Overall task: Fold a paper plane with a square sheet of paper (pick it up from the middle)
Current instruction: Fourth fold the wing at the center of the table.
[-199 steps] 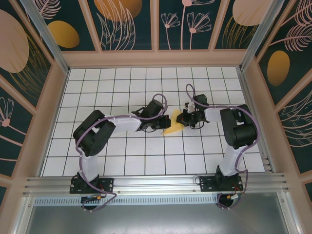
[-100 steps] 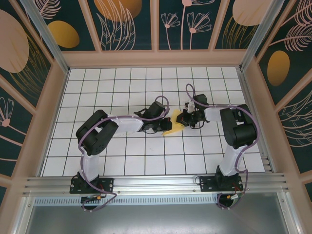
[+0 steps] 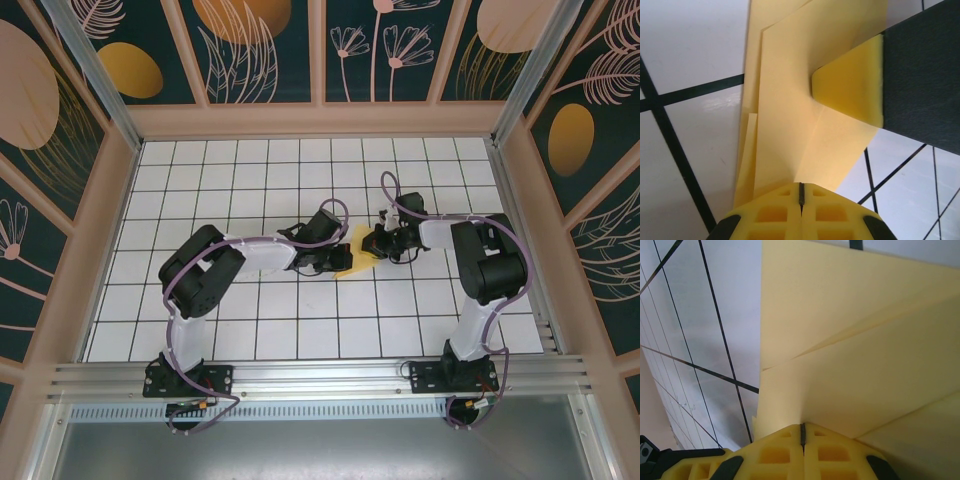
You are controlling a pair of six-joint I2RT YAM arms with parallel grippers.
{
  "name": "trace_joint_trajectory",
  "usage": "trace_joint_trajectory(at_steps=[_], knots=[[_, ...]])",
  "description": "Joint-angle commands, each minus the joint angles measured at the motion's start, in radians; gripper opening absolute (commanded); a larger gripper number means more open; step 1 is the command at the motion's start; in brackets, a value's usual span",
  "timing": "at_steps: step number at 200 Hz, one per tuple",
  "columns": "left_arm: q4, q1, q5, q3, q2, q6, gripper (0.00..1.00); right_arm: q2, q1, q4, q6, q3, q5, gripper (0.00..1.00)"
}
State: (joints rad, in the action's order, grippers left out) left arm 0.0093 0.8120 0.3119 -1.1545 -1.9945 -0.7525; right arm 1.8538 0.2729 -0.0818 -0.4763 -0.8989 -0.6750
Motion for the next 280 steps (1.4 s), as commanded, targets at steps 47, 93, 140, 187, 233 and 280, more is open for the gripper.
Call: trace_joint_trajectory(at_steps=[47, 93, 140, 187, 233, 280], knots=[[-0.113, 0.009, -0.061, -0.025, -0.019, 0.038, 0.06, 0.074, 0.011, -0.079, 0.018, 0.01, 0.132, 0.0], [-0.135, 0.008, -0.085, -0.023, -0.016, 0.047, 0.06, 0.077, 0.01, -0.083, 0.019, 0.011, 0.134, 0.0], [-0.024, 0.009, 0.029, 0.028, 0.063, 0.043, 0.06, 0.076, 0.01, -0.085, 0.021, 0.007, 0.131, 0.0], [-0.022, 0.011, 0.049, 0.052, 0.06, 0.039, 0.06, 0.078, 0.01, -0.087, 0.021, 0.007, 0.13, 0.0], [-0.088, 0.015, -0.026, 0.042, 0.048, 0.055, 0.06, 0.083, 0.01, -0.087, 0.019, 0.007, 0.13, 0.0], [-0.102, 0.015, -0.054, 0.05, 0.041, 0.056, 0.05, 0.087, 0.01, -0.091, 0.021, 0.007, 0.133, 0.0]])
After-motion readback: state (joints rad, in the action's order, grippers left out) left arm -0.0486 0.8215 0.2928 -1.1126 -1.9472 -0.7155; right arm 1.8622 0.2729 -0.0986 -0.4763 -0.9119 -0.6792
